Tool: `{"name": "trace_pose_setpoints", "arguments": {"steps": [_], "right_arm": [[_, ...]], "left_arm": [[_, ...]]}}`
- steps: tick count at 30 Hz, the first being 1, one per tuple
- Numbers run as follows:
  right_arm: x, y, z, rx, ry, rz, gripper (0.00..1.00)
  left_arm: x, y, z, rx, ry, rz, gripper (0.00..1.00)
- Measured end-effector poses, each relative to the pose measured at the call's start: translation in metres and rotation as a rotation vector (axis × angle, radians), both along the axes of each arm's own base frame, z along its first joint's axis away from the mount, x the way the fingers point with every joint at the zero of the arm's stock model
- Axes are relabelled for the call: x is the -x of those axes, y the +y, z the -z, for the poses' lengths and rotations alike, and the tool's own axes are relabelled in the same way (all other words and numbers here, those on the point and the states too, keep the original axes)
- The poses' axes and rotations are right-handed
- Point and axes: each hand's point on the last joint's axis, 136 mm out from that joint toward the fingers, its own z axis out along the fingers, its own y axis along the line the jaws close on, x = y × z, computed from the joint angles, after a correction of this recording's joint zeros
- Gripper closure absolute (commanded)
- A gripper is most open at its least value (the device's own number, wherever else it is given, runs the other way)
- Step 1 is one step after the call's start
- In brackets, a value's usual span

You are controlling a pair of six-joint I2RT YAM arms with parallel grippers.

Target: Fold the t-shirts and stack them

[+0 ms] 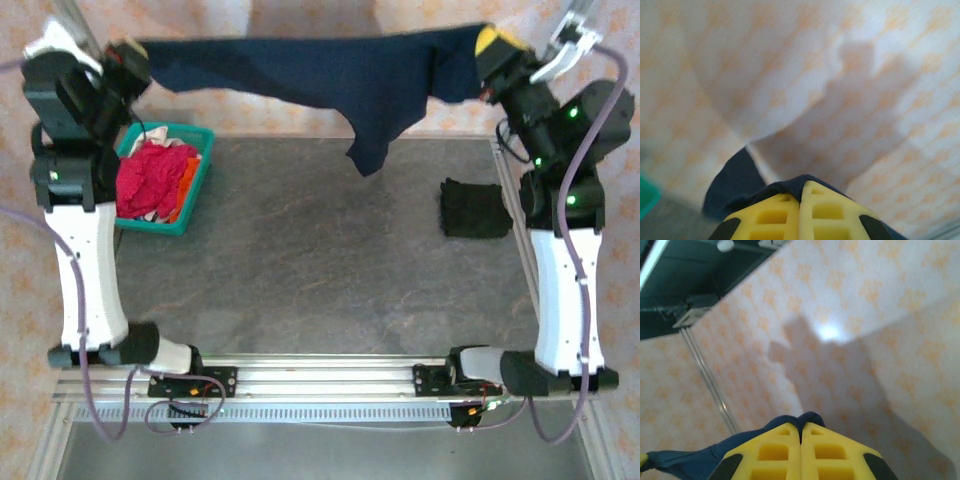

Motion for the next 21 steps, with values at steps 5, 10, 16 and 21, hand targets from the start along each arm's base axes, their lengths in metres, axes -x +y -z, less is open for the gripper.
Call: {"name": "trace_pose_setpoints", "arguments": {"steps": [5, 10, 16, 21], "right_arm": [[-0.009, 0.008, 0.143, 0.021, 0.279, -0.051, 1.00], [0.009, 0.012, 0.337, 0.001, 0.715, -0.080, 1.00], [0.064, 0.009, 0.441, -0.057, 0.951, -0.078, 1.00], [0.081, 0.011, 0.486, -0.109, 1.084, -0.076, 1.00]], "left_arm": [[0.016, -0.001, 0.177, 0.023, 0.331, 0.001, 1.00], [0.051, -0.004, 0.339, 0.053, 0.682, 0.002, 1.00], [0.102, -0.008, 0.442, 0.077, 0.900, -0.011, 1.00], [0.119, -0.008, 0.481, 0.098, 0.986, -0.028, 1.00]]}}
